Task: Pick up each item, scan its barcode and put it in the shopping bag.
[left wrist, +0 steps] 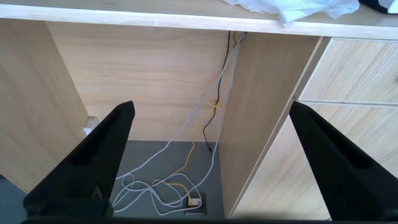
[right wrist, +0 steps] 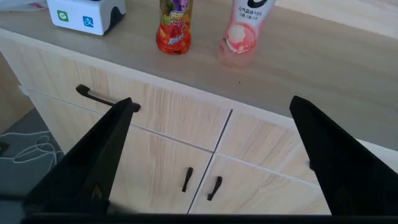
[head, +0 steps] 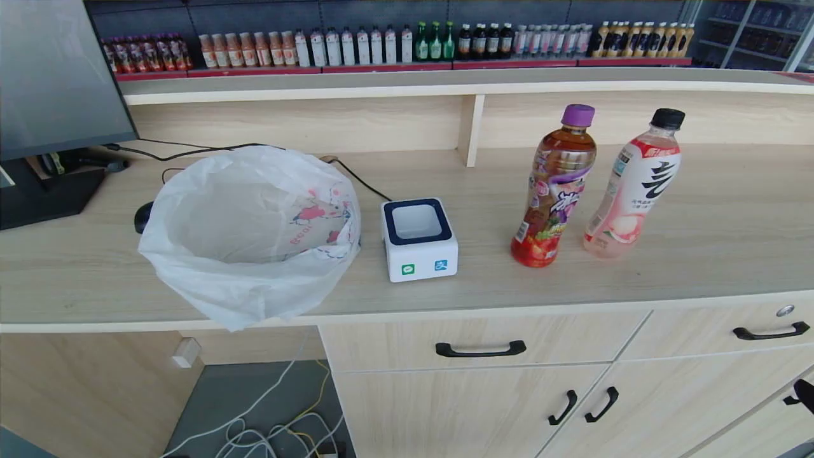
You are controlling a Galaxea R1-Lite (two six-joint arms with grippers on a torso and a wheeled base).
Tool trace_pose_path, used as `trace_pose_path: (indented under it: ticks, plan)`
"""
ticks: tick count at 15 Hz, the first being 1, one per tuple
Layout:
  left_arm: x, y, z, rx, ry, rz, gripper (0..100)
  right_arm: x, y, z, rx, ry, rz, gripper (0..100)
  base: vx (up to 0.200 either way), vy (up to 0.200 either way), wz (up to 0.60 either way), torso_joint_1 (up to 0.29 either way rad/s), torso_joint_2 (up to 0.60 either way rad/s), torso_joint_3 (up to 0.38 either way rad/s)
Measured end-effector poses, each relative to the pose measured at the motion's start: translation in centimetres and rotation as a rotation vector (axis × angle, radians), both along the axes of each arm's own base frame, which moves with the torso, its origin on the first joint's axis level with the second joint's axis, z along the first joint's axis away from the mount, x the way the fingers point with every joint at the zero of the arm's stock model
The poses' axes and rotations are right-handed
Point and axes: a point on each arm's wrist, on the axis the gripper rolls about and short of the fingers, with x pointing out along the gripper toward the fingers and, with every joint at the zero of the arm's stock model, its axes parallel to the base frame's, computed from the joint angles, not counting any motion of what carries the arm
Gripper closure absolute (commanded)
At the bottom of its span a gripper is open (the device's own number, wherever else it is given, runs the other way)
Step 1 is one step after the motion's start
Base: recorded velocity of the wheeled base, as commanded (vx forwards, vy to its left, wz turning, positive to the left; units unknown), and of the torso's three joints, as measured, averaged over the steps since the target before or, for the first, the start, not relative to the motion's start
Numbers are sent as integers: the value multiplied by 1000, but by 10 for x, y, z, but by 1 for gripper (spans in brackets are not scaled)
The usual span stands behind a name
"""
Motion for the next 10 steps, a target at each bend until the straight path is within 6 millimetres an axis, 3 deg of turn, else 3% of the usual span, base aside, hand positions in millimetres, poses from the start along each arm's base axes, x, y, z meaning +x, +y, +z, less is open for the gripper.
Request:
trace_pose_path:
  ticks: [10]
  plan:
    - [0, 0, 0, 0, 0, 0, 0, 77, 31, 7, -89, 144, 102, 0, 0, 0, 0, 0, 0, 0]
